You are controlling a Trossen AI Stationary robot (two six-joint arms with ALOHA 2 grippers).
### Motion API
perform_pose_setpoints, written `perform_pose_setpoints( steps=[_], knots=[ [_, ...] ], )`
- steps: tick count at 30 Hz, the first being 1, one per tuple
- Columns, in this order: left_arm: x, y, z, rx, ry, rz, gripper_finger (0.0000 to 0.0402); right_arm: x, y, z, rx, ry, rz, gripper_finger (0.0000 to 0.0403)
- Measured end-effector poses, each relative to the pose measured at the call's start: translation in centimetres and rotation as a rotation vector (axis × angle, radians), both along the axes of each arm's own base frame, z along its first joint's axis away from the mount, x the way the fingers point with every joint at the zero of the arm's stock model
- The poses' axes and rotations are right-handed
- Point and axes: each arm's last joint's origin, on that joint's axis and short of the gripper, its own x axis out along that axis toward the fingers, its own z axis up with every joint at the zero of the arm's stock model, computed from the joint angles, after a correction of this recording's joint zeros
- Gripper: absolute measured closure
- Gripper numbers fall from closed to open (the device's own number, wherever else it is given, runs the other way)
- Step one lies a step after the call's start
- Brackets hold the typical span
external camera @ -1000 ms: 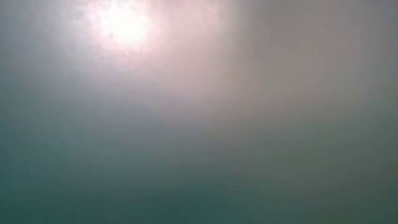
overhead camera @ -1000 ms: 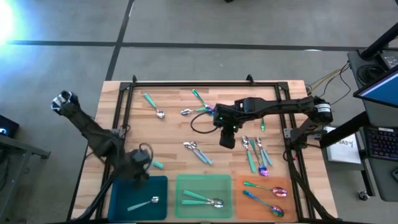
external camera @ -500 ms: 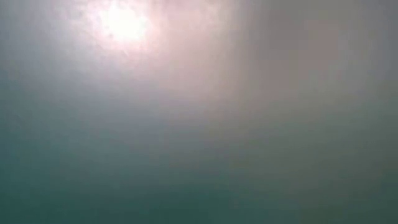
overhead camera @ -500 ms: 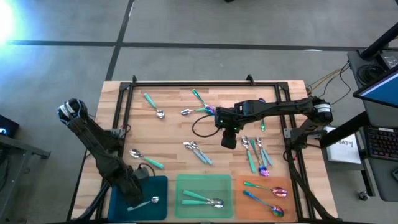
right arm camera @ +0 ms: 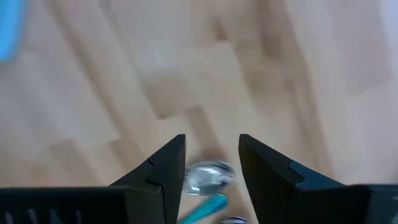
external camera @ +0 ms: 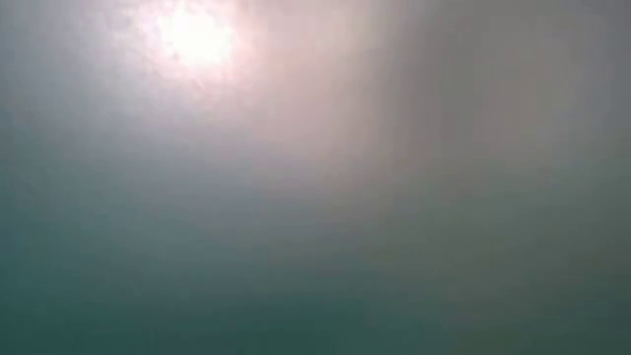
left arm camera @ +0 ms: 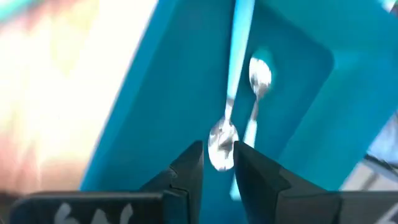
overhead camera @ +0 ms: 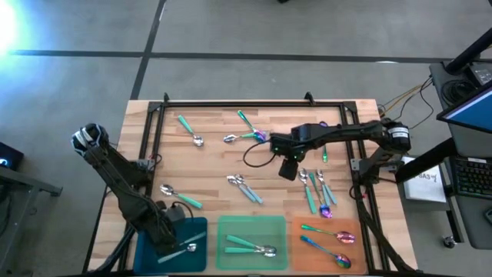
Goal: Sort silverware by color (type)
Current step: Put the blue spoon into the orange bin
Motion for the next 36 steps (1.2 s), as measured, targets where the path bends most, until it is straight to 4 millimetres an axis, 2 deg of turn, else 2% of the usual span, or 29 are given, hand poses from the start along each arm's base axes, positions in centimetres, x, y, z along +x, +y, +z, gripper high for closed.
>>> perform_pose_setpoints(
  steps=[5,10,19,28,36],
  knots=[
    [0.5,0.4,-0.3,0.105,-0.082,-0.031,0.0329,-1.0,-1.8,-1.2,0.007,0.051,-0.064,0.0261],
    [1.2,1.0,-0.5,0.189,-0.136,-0.091,0.0329,-2.8,-4.5,-2.8,0.025,0.113,-0.188,0.0261],
    [1.0,1.7,-0.7,0.261,-0.096,-0.162,0.0329,-6.8,-8.7,-5.5,0.073,0.218,-0.468,0.0276],
    [0.6,2.3,-0.5,0.310,-0.086,-0.186,0.0329,-10.3,-11.6,-7.0,0.115,0.274,-0.625,0.0282],
    [0.7,2.4,-0.4,0.315,-0.083,-0.182,0.0329,-11.7,-12.9,-7.2,0.102,0.287,-0.689,0.0282]
  ],
)
